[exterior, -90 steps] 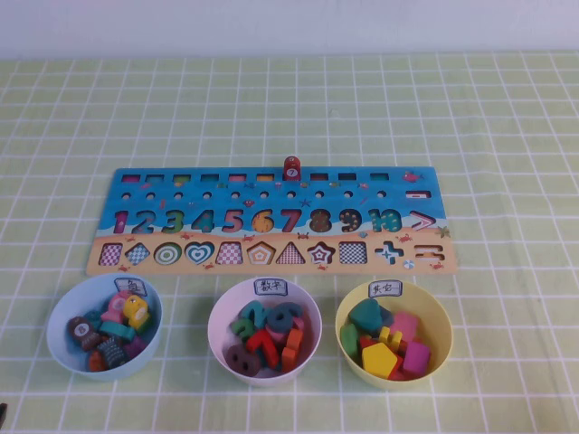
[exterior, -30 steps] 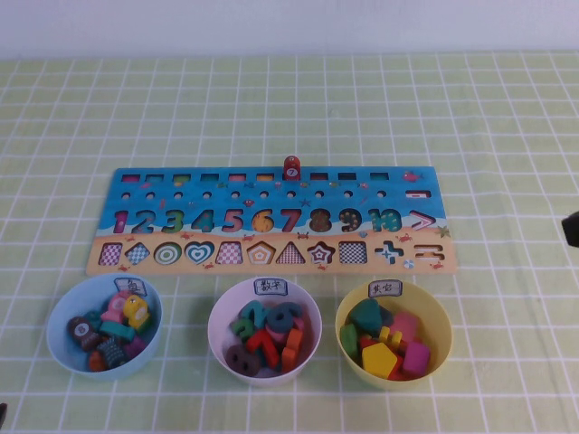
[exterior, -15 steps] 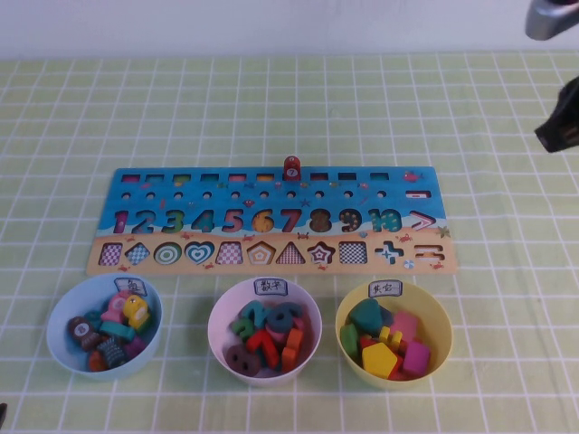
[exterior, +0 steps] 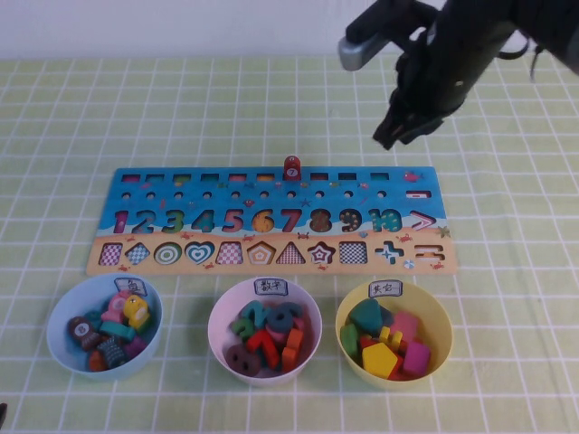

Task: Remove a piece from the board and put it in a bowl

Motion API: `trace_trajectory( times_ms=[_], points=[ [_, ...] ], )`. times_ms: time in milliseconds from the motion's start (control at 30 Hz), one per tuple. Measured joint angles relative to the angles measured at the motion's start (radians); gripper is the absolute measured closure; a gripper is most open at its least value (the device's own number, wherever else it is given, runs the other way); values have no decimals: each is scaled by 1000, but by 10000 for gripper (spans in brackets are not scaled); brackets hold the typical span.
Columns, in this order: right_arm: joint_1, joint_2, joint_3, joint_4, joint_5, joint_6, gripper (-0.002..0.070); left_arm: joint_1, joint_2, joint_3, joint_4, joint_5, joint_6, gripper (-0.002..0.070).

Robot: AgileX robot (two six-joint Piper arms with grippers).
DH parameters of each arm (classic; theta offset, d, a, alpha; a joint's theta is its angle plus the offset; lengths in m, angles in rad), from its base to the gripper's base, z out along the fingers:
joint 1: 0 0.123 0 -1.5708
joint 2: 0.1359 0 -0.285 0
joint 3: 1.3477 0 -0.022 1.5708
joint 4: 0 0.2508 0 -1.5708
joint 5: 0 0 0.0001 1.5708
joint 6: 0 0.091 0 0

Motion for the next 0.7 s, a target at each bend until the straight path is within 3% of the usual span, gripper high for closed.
trace_trajectory(
  times_ms=[233,333,400,500,567,700],
  points=[
    [42,135,-130,48,-5,-2,691,0,0,0,0,0,0,680],
    [42,164,-145,119,-46,-32,645,0,0,0,0,0,0,680],
    [42,183,-150,162,-86,-53,568,0,0,0,0,0,0,680],
    [42,209,-150,218,-181,-65,347,0,0,0,0,0,0,680],
    [42,225,-152,237,-244,-56,240,0,0,0,0,0,0,680],
    [51,253,-152,243,-365,-37,171,0,0,0,0,0,0,680]
  ],
)
